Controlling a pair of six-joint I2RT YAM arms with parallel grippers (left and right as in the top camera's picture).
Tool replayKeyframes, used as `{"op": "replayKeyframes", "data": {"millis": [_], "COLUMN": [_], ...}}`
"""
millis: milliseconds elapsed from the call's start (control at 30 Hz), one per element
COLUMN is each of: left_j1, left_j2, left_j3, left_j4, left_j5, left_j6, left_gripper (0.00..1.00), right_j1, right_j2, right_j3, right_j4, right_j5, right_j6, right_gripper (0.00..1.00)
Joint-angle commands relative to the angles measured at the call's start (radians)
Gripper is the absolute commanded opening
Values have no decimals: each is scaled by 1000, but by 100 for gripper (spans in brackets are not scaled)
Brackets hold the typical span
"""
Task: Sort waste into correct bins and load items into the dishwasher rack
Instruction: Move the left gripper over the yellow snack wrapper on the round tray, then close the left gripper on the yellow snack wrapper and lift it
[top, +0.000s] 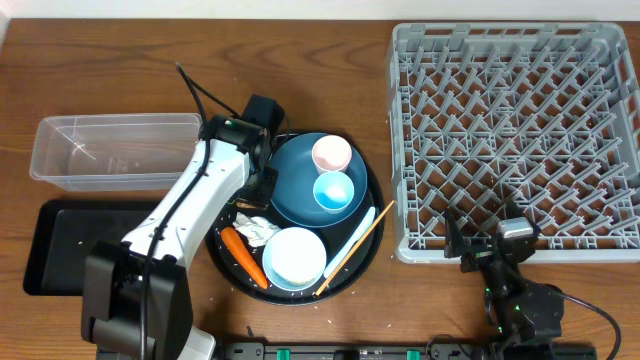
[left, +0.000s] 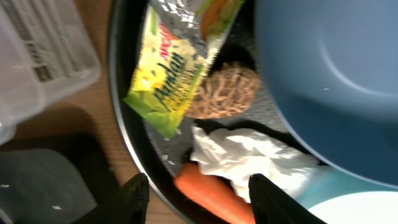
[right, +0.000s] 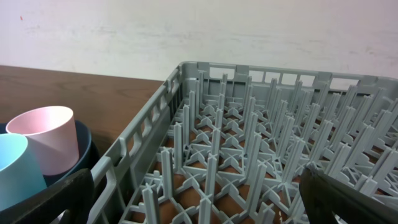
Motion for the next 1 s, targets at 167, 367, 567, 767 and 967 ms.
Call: {"op": "replayKeyframes", "data": {"millis": [167,367,567,767,967], "left_j1": [72,123,126,126,126], "left_j2": [2,2,2,3,3], "left_j3": [-14,-70,-106,-180,-220], "left_j4": [4,48,82,163,223], "left_j5": [-75,75,128,125,78], "left_j6": [95,235,302,325,332], "left_gripper": [60,59,60,59,60], "right_j1": [3,3,3,3,3], "right_j2": [-4,-4,-4,-4,-4], "right_j3": [-2,-2,-2,-2,-2], "right_j4": [-2,-2,-2,-2,-2], "right_j5": [-8,-8,-8,-8,-8], "right_j6": [-8,-8,-8,-8,-8], "right_gripper": [99,99,99,99,99]}}
